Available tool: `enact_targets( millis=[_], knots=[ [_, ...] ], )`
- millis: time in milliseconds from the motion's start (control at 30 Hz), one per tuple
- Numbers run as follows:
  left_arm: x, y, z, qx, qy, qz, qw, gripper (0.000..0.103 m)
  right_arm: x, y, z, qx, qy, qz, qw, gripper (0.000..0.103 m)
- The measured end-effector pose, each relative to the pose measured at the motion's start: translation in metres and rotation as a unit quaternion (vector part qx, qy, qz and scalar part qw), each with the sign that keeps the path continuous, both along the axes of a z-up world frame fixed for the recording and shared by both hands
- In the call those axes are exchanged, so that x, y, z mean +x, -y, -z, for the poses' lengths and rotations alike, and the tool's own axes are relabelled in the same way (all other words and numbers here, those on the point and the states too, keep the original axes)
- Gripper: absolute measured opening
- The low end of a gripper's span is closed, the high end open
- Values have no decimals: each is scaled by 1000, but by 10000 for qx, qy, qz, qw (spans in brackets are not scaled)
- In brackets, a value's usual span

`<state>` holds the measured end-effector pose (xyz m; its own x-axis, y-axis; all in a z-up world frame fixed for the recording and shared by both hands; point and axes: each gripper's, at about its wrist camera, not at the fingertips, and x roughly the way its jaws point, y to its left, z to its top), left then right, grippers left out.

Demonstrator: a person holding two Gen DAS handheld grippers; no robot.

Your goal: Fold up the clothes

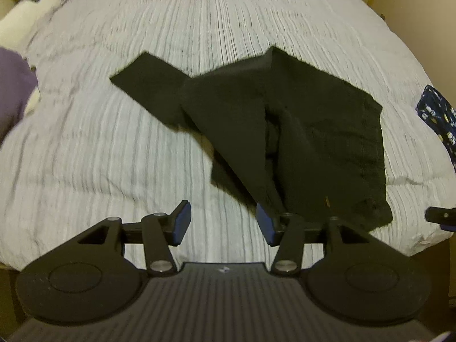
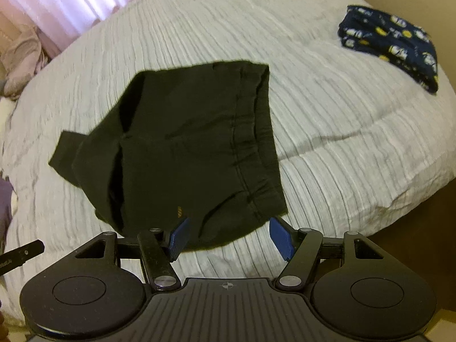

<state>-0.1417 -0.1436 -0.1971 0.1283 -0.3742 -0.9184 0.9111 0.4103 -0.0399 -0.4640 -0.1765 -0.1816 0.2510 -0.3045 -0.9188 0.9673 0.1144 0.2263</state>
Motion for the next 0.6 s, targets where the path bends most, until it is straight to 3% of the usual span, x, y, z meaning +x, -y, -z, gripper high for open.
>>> enact_targets(
  millis=[167, 600],
  knots=[
    [-8, 2, 33, 169, -209, 9, 9996, 47, -9, -2, 39, 385, 215, 78, 9990, 66],
    [10, 55, 119, -3, -997, -17, 9950, 47, -45, -5, 128, 857, 606, 1477, 9834, 66]
  ],
)
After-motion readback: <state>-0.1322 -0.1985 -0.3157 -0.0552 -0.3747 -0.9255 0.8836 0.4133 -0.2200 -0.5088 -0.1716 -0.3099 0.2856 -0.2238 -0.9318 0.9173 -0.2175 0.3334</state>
